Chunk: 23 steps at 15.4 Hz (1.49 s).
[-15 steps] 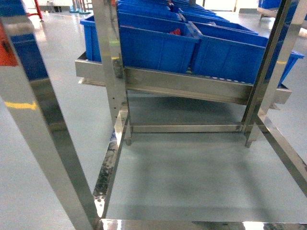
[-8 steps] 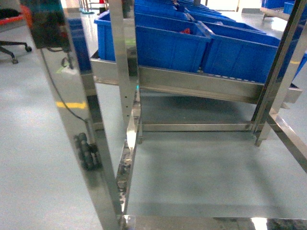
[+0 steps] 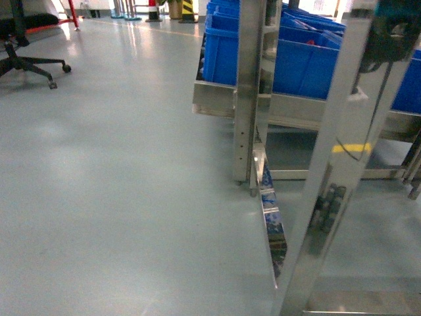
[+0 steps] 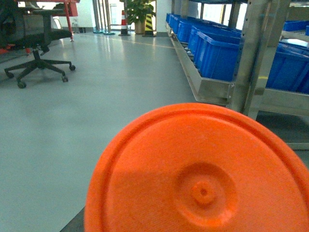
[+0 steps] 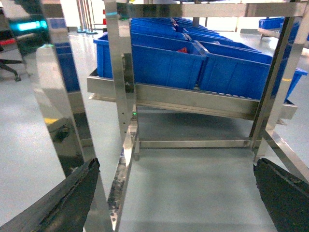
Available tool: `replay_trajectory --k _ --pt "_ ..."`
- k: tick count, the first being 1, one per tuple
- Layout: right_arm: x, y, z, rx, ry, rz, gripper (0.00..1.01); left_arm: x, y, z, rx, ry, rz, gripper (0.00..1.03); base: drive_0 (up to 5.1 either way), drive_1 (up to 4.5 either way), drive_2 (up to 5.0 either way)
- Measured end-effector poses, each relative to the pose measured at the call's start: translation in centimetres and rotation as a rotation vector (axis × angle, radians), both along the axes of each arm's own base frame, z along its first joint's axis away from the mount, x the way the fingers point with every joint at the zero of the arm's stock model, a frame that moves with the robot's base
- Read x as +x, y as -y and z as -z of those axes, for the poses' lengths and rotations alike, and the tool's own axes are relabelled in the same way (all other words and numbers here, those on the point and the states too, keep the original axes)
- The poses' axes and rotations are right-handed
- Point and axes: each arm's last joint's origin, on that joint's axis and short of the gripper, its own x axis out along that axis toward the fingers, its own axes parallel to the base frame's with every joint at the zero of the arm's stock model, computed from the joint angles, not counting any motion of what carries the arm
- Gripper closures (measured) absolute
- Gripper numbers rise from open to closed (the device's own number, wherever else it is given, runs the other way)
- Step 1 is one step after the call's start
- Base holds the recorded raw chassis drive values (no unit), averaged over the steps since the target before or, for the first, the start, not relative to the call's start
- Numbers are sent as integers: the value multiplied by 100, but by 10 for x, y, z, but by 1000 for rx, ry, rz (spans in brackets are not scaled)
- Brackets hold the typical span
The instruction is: Pick capacitor and pack into box
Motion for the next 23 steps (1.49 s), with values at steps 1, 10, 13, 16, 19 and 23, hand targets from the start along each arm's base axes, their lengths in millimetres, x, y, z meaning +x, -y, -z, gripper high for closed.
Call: replay_trajectory --k 1,10,13,16,19,23 --pt "0 0 -1 0 6 1 3 0 0 0 0 1 0 60 -481 143 349" --pt "0 0 0 0 4 0 3 0 0 0 0 -1 0 60 -481 143 349" --pt "0 0 0 0 2 0 3 0 0 0 0 0 1 60 -482 217 285" --pt "0 0 0 0 1 0 3 0 0 0 0 2 1 60 -497 244 244" --pt "0 0 0 0 4 0 3 0 0 0 0 1 0 60 -500 241 241" --pt "0 0 0 0 2 1 3 0 0 0 0 1 0 60 -497 244 244"
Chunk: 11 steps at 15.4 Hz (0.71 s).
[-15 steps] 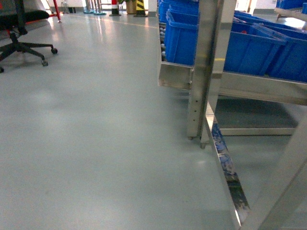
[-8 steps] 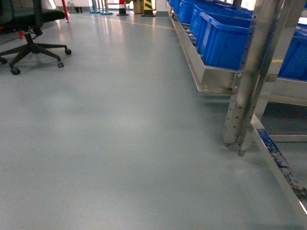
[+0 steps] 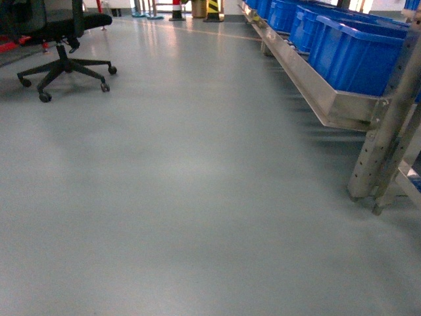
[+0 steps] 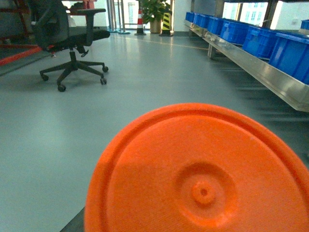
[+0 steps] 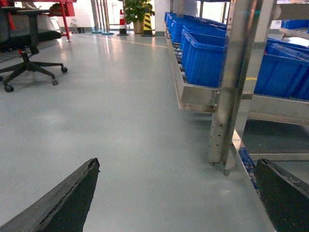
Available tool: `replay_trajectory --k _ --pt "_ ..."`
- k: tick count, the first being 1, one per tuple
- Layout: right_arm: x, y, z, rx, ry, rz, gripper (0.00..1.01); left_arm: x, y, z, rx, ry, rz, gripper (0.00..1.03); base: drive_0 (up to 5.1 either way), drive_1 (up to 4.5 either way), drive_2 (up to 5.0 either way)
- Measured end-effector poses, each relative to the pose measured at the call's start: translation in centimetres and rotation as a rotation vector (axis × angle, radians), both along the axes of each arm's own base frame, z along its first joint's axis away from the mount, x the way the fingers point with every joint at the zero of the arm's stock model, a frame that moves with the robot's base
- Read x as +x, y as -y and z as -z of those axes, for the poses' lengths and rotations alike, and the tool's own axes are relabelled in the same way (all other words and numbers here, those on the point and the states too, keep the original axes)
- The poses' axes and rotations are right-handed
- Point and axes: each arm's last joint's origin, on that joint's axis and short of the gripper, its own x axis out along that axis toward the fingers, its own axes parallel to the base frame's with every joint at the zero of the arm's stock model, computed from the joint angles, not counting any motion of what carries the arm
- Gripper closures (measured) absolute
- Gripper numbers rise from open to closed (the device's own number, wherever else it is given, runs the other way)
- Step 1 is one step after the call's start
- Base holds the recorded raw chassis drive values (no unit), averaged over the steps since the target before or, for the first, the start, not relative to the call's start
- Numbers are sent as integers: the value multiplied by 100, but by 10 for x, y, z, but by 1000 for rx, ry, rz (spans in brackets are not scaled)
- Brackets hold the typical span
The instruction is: Pick capacitor and pack into box
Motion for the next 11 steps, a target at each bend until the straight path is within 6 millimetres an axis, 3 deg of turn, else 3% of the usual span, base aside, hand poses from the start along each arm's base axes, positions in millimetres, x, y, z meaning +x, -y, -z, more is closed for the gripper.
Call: replay_trajectory --k 11 --pt "0 0 0 0 -1 -2 3 0 0 0 0 1 1 60 -499 242 242"
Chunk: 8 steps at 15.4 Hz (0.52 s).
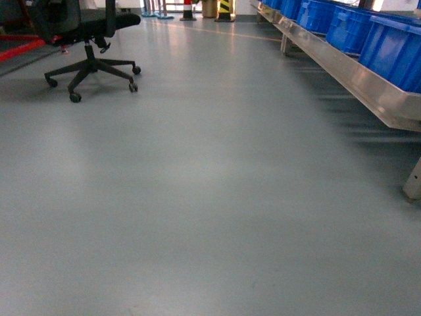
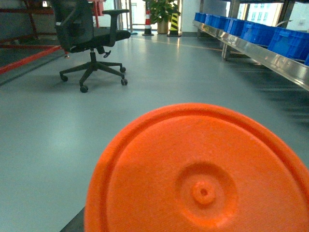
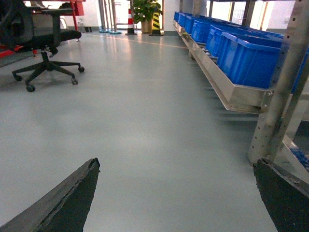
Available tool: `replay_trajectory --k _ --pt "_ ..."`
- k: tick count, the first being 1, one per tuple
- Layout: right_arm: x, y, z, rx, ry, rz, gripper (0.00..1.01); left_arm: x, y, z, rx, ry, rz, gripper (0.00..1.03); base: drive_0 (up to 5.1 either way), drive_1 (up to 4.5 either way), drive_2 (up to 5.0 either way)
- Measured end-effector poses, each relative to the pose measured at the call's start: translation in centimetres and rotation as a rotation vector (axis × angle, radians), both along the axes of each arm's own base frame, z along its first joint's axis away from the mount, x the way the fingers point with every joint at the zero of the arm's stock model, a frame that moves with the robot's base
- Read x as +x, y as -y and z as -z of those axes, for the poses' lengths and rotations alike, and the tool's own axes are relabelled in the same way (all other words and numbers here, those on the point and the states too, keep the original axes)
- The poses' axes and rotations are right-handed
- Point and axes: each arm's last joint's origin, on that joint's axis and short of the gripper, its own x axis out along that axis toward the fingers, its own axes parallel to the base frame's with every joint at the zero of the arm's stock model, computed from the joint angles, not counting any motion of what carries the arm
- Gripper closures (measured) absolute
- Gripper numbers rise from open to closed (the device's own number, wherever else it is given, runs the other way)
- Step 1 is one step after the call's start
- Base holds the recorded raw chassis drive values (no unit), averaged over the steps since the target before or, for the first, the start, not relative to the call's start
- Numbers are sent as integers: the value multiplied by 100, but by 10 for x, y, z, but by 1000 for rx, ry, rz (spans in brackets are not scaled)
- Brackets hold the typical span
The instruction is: Pick capacitor and pack into box
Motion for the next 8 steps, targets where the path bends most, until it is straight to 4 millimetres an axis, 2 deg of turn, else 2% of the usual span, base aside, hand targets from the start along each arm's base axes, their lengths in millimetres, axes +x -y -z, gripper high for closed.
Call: replay_trajectory --k 8 --pt "0 0 0 0 2 1 3 0 0 0 0 -1 -2 60 -495 246 246"
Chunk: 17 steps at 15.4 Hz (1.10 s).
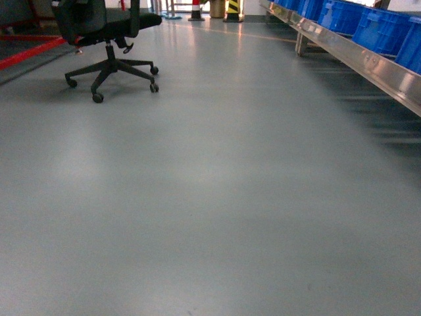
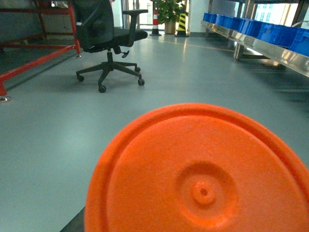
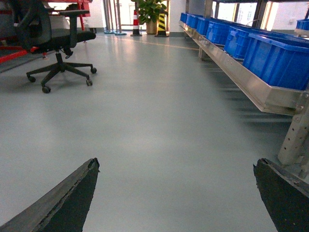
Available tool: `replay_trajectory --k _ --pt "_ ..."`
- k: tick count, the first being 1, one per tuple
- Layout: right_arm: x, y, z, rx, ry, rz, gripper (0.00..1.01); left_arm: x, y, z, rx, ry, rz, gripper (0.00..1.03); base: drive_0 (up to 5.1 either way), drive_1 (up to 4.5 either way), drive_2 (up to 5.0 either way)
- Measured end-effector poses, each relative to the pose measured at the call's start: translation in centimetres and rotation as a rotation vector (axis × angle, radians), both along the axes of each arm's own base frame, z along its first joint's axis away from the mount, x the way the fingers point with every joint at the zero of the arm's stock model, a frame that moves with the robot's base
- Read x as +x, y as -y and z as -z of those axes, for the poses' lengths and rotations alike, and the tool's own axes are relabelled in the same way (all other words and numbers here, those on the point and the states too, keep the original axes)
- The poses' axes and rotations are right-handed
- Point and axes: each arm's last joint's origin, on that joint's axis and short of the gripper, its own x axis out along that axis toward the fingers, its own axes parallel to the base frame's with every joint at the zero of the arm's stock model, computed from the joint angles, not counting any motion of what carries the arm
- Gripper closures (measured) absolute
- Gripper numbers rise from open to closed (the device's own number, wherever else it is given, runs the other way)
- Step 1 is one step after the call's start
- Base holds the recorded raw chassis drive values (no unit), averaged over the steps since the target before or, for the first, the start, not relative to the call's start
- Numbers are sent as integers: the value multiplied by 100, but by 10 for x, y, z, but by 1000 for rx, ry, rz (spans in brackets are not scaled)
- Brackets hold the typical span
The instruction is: Pick capacitor and pack into box
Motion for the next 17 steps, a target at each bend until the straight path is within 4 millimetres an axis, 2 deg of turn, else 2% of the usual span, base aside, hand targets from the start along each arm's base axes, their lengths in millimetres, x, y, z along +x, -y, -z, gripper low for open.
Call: replay_trajectory --k 17 --pt "0 0 0 0 -3 1 3 0 0 0 0 -2 0 60 -497 244 244"
